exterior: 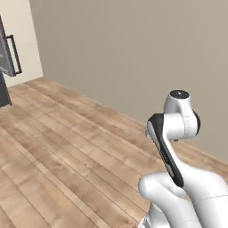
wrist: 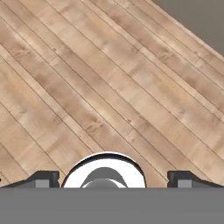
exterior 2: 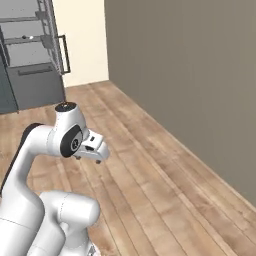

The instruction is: Pick the egg and butter from the fridge and place them by the bowl for mixing.

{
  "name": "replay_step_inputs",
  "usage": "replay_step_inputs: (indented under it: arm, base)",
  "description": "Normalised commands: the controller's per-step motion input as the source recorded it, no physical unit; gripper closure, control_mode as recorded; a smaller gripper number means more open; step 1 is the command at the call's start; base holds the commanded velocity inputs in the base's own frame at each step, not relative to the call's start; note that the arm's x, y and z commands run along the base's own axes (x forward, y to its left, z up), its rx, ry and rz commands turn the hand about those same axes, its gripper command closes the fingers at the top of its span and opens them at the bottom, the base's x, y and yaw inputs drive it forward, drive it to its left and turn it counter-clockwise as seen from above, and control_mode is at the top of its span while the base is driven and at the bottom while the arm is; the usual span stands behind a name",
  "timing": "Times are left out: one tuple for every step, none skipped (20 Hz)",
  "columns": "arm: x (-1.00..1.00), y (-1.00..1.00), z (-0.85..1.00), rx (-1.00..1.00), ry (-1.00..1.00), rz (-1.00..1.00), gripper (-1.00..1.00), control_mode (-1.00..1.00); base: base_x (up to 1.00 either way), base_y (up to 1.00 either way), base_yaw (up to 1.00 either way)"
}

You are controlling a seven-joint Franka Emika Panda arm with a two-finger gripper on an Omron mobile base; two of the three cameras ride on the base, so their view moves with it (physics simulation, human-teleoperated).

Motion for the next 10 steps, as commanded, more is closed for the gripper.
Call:
replay_step_inputs:
  arm:
    - [0.00,0.00,0.00,0.00,0.00,0.00,-1.00,1.00]
    - [0.00,0.00,0.00,0.00,0.00,0.00,-1.00,1.00]
    - [0.00,0.00,0.00,0.00,0.00,0.00,-1.00,1.00]
    - [0.00,0.00,0.00,0.00,0.00,0.00,-1.00,1.00]
    - [0.00,0.00,0.00,0.00,0.00,0.00,-1.00,1.00]
    - [0.00,0.00,0.00,0.00,0.00,0.00,-1.00,1.00]
    - [0.00,0.00,0.00,0.00,0.00,0.00,-1.00,1.00]
    - [0.00,0.00,0.00,0.00,0.00,0.00,-1.00,1.00]
    - [0.00,0.00,0.00,0.00,0.00,0.00,-1.00,1.00]
    - [0.00,0.00,0.00,0.00,0.00,0.00,-1.00,1.00]
  base:
    - [0.54,0.39,0.80]
    - [0.51,0.39,0.79]
    - [0.54,0.41,0.78]
    - [0.54,0.43,0.78]
    - [0.52,0.43,0.79]
    - [0.46,0.39,0.81]
    - [0.49,0.00,0.89]
    - [0.41,0.00,0.95]
    - [0.21,0.00,0.98]
    - [0.48,-0.06,0.93]
